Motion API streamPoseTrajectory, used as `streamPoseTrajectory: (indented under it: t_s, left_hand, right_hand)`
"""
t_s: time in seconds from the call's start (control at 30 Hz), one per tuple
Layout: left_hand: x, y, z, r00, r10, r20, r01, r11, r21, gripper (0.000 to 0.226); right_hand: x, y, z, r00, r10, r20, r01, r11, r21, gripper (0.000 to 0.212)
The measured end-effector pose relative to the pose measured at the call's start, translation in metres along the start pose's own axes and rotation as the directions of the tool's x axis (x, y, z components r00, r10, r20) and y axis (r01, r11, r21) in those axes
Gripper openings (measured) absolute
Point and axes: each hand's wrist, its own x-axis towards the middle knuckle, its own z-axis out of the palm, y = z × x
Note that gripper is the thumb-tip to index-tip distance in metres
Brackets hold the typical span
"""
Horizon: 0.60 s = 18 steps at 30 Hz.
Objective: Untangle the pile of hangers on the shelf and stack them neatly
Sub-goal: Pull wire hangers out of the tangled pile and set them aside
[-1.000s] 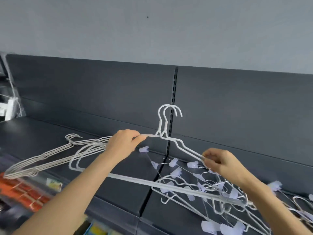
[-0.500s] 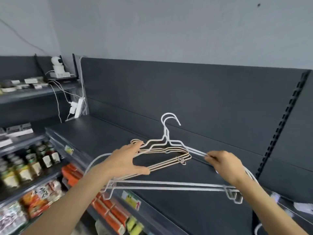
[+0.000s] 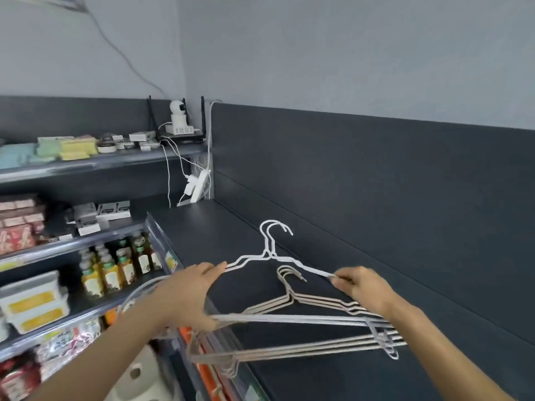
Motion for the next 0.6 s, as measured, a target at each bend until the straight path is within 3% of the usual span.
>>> streamPoseTrajectory:
  t_s: [0.07,0.13,0.23,0.37,0.6]
  left_hand:
    - [0.004,-0.030,0.006,0.998,-0.057,0.010,0.057,0.998,-0.038,0.109]
    - [0.008,-0.059,0.012,0.994,-0.106,0.014,0.107,0.991,-0.083,0.110]
    - [0.018,-0.096,0.019,0.986,-0.163,0.037,0.167,0.974,-0.153,0.112]
    - [0.048,-0.130,0.030,0.973,-0.229,0.031,0.231,0.960,-0.156,0.112]
    - [0.110,-0.158,0.068,0.917,-0.385,0.101,0.398,0.891,-0.217,0.103]
  right_hand:
    - [0.020,-0.016,0.009,0.989,-0.078,0.127,0.080,0.997,-0.015,0.042]
    - [0.040,-0.029,0.022,0.959,-0.127,0.253,0.166,0.977,-0.137,0.072]
    - [0.078,-0.047,0.041,0.941,-0.171,0.292,0.269,0.902,-0.337,0.104]
    - [0.144,-0.067,0.064,0.951,-0.170,0.257,0.264,0.880,-0.394,0.100]
    - [0.202,-0.067,0.103,0.980,-0.052,0.193,0.120,0.926,-0.357,0.098]
